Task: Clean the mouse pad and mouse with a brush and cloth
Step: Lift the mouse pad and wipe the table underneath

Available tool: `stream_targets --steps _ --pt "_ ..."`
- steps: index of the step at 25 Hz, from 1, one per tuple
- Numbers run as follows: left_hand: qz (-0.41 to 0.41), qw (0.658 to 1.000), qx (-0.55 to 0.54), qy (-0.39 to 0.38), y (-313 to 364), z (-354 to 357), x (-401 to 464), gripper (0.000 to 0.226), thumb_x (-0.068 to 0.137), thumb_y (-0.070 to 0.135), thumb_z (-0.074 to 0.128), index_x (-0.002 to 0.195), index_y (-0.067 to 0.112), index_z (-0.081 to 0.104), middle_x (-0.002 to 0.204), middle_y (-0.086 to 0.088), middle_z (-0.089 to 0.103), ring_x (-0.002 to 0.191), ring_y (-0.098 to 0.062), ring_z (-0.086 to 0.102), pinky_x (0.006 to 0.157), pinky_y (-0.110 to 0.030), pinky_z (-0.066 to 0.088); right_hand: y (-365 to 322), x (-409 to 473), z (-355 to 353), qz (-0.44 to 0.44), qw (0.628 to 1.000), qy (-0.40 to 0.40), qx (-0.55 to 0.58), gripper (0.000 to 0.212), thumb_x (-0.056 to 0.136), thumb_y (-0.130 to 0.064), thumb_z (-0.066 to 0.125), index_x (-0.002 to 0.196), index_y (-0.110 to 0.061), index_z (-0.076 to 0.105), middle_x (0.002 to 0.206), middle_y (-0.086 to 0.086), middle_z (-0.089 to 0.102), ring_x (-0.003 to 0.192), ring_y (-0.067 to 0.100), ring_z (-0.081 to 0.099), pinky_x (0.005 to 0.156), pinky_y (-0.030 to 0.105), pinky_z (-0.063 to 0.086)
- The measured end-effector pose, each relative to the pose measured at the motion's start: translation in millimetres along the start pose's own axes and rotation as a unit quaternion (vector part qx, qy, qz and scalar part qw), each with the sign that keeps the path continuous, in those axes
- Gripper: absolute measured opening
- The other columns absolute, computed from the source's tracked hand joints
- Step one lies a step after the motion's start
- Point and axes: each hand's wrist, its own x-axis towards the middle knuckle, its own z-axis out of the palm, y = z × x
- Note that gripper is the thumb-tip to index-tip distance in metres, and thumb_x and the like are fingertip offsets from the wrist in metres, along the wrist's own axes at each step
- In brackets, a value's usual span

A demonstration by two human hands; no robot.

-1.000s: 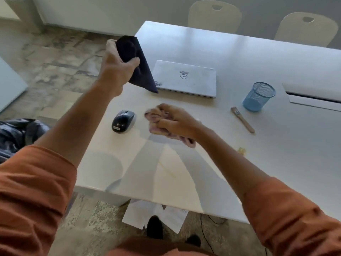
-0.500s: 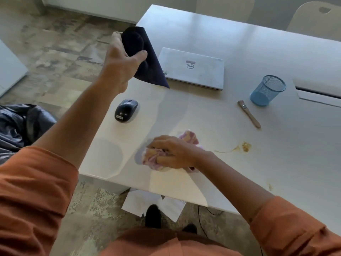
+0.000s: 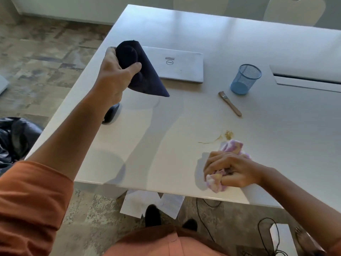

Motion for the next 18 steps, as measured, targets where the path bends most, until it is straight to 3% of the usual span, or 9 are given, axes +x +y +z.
stream_targets --steps 3,6,8,11,13,16,18 --pt "-0.001 1.0 -0.002 -0.004 2 5 -8 0.049 0.089 0.025 0.082 0.125 0.023 0.049 0.118 0.005 0.064 0.11 -0.006 0.065 0.085 -0.024 0.06 10 -36 -12 0.038 0.999 0.002 0.016 0.035 0.087 0.005 0.074 0.113 -0.017 0.08 0.113 -0.008 0.075 0.109 0.019 0.065 0.095 0.04 0.051" --pt "-0.008 1.0 -0.018 -0.005 3 8 -16 0.051 0.089 0.024 0.081 0.129 0.02 0.05 0.118 0.003 0.065 0.109 -0.008 0.067 0.088 -0.03 0.061 18 -47 -41 0.094 0.99 0.049 0.09 0.034 0.092 -0.005 0.067 0.122 -0.016 0.077 0.118 0.004 0.072 0.109 0.03 0.068 0.093 0.051 0.056" --pt "-0.012 1.0 -0.022 0.0 3 8 -21 0.051 0.089 0.023 0.081 0.129 0.017 0.051 0.117 0.0 0.066 0.108 -0.01 0.069 0.088 -0.032 0.062 24 -37 -64 0.128 0.972 0.131 0.145 0.041 0.087 0.0 0.062 0.123 -0.012 0.076 0.114 0.007 0.073 0.1 0.031 0.071 0.08 0.045 0.059" --pt "-0.011 1.0 -0.014 0.006 6 7 -28 0.053 0.089 0.024 0.081 0.132 0.014 0.051 0.121 -0.004 0.066 0.109 -0.01 0.069 0.086 -0.028 0.062 22 5 -94 0.139 0.943 0.218 0.207 0.037 0.091 0.013 0.061 0.124 0.002 0.071 0.101 0.008 0.07 0.089 0.019 0.067 0.078 0.033 0.056" --pt "-0.012 1.0 -0.017 0.011 6 5 -32 0.053 0.089 0.026 0.081 0.132 0.016 0.051 0.123 -0.005 0.066 0.11 -0.011 0.068 0.086 -0.026 0.06 27 47 -106 0.131 0.949 0.24 0.157 0.034 0.095 0.01 0.064 0.127 0.001 0.071 0.11 0.006 0.07 0.098 0.012 0.067 0.088 0.03 0.057" --pt "-0.023 0.999 -0.02 0.015 2 1 -35 0.051 0.087 0.03 0.081 0.127 0.022 0.051 0.121 -0.002 0.068 0.11 -0.01 0.069 0.091 -0.031 0.06 41 108 -98 0.151 0.97 0.189 0.013 0.039 0.098 -0.017 0.068 0.133 -0.032 0.073 0.129 -0.01 0.069 0.119 0.006 0.066 0.112 0.048 0.048" --pt "-0.034 0.999 -0.026 0.014 -2 -3 -37 0.052 0.084 0.032 0.082 0.126 0.024 0.053 0.119 -0.001 0.069 0.109 -0.009 0.07 0.091 -0.034 0.06 48 130 -79 0.147 0.98 0.136 0.0 0.042 0.099 -0.012 0.069 0.139 -0.025 0.071 0.131 -0.004 0.067 0.123 0.014 0.065 0.115 0.05 0.046"
